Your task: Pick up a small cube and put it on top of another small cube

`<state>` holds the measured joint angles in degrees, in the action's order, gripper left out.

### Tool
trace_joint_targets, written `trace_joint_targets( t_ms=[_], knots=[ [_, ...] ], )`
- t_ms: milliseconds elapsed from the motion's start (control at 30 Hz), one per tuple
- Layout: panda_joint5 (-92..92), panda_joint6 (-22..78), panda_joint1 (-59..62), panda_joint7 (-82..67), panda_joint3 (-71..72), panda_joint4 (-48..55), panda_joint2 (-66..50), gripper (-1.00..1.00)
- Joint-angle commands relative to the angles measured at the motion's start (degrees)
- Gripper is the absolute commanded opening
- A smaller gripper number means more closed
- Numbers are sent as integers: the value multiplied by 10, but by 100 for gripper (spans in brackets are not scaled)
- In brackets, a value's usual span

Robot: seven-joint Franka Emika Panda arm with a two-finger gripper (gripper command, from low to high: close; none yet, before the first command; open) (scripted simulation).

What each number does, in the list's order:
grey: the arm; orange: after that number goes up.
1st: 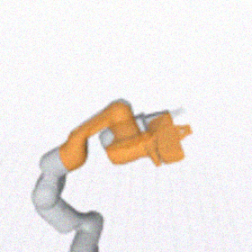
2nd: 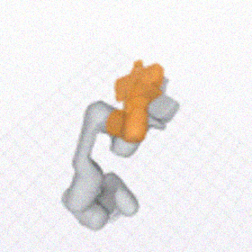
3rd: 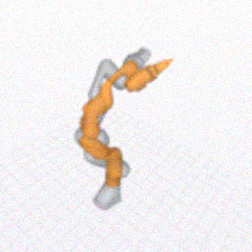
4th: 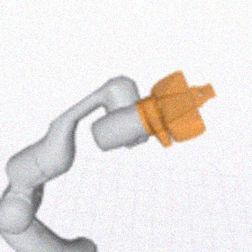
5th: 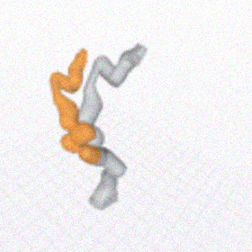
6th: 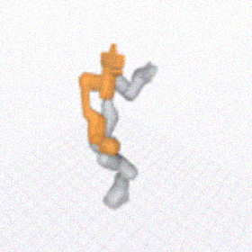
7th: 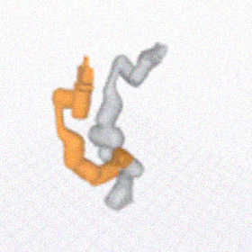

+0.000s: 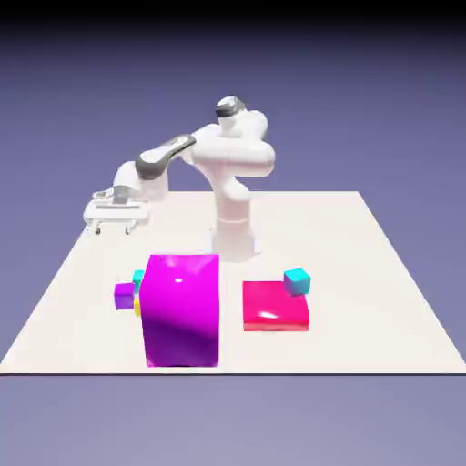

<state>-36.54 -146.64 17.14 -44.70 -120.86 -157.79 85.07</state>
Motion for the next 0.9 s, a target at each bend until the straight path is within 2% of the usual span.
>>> trace_joint_targets(
  t_ms=[0,267,333,500,533,700,867],
  knots=[
    [-6,5,3,-15,-21,1,9,0],
    [-57,42,28,-135,-187,5,81,0],
    [-58,43,28,-138,-191,5,83,0],
    [-108,-50,-65,-124,-240,35,139,0],
    [-108,-50,-65,-124,-240,35,139,-100],
    [-63,33,18,-136,-196,8,89,-100],
    [-49,-62,-65,-85,-149,-10,94,-100]
  ],
)
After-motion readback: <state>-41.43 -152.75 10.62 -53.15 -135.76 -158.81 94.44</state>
